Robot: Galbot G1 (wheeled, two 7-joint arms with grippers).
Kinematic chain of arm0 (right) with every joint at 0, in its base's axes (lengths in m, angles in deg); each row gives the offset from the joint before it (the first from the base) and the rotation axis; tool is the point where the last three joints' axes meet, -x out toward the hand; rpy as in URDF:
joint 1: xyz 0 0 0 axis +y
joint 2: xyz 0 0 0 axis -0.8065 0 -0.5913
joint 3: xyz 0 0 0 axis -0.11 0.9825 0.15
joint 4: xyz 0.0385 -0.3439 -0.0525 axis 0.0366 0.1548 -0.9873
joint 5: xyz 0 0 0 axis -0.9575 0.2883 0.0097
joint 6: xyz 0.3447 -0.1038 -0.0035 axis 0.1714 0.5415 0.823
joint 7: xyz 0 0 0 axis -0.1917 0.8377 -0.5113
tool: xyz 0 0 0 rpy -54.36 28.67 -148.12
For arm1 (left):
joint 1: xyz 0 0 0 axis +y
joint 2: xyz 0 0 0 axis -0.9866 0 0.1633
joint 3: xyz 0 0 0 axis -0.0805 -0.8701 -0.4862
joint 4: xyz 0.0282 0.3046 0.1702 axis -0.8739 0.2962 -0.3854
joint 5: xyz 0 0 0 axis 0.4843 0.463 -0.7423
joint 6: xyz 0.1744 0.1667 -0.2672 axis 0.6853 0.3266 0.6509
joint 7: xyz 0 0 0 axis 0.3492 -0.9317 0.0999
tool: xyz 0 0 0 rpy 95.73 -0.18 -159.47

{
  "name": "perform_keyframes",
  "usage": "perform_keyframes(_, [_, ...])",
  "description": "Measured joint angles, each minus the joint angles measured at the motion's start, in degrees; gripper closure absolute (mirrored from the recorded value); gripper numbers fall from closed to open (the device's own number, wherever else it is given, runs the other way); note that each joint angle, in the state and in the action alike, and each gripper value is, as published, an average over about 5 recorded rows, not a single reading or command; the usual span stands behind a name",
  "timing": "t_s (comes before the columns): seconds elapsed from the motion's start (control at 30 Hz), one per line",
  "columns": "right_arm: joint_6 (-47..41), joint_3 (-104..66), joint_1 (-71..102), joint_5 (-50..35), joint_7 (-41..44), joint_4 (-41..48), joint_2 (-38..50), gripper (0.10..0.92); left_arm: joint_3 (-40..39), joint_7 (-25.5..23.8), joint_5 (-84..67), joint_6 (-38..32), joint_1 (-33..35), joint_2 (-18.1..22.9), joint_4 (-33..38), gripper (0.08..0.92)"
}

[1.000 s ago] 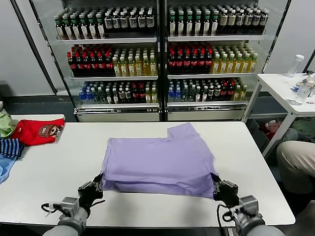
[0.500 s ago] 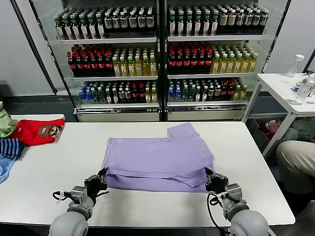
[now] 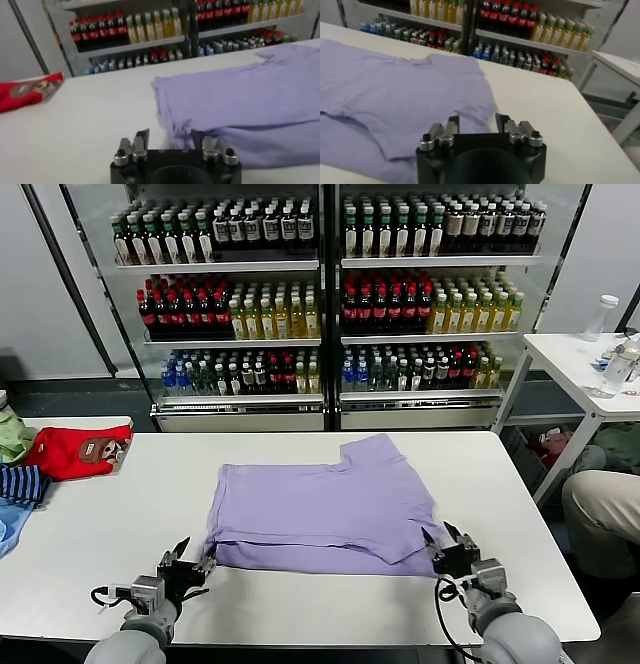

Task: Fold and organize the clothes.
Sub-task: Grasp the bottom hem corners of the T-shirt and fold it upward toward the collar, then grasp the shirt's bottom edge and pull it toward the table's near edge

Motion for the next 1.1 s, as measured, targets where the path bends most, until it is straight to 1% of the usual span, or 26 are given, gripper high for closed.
perform_keyframes(0.03, [-0.1,-0.1,0.4,-0.3,0.0,-0.1,0.0,0.238,0.0,0.1,-0.3,0.2,0.0,0.0,0.0,0.186])
perform_keyframes(0.1, [-0.2,-0.3,1.1,-0.9,-0.1,-0.1,0.0,0.220,0.1,0.2,-0.9,0.4,0.0,0.0,-0.2,0.210])
perform_keyframes(0.17, [-0.3,-0.4,1.6,-1.5,0.0,0.0,0.0,0.249,0.3,0.3,-1.5,0.6,0.0,-0.1,-0.4,0.253])
perform_keyframes(0.23, [-0.4,-0.5,1.9,-2.1,0.2,0.1,0.0,0.296,0.5,0.3,-2.0,0.8,0.1,-0.2,-0.5,0.312])
perform_keyframes(0.43, [-0.4,-0.1,2.2,-3.5,0.7,0.8,-0.3,0.468,0.3,0.3,-2.9,1.1,-0.3,-0.1,-1.2,0.468])
perform_keyframes(0.67, [0.0,0.4,2.3,-4.4,1.0,1.3,-0.9,0.675,-0.1,0.2,-3.2,0.7,-0.3,0.0,-1.8,0.676])
perform_keyframes(0.87, [-0.8,-1.1,4.3,-5.2,1.3,-0.5,-0.4,0.843,0.7,0.5,-4.0,0.8,1.3,-0.5,-0.3,0.845])
perform_keyframes(0.97, [-1.4,-3.2,6.8,-5.7,1.5,-2.8,0.1,0.893,1.6,0.7,-4.5,1.0,3.3,-1.0,2.3,0.894])
perform_keyframes(1.1, [-1.7,-6.1,11.3,-5.7,1.5,-6.8,0.3,0.905,3.4,0.7,-4.9,0.9,6.9,-2.2,6.1,0.901])
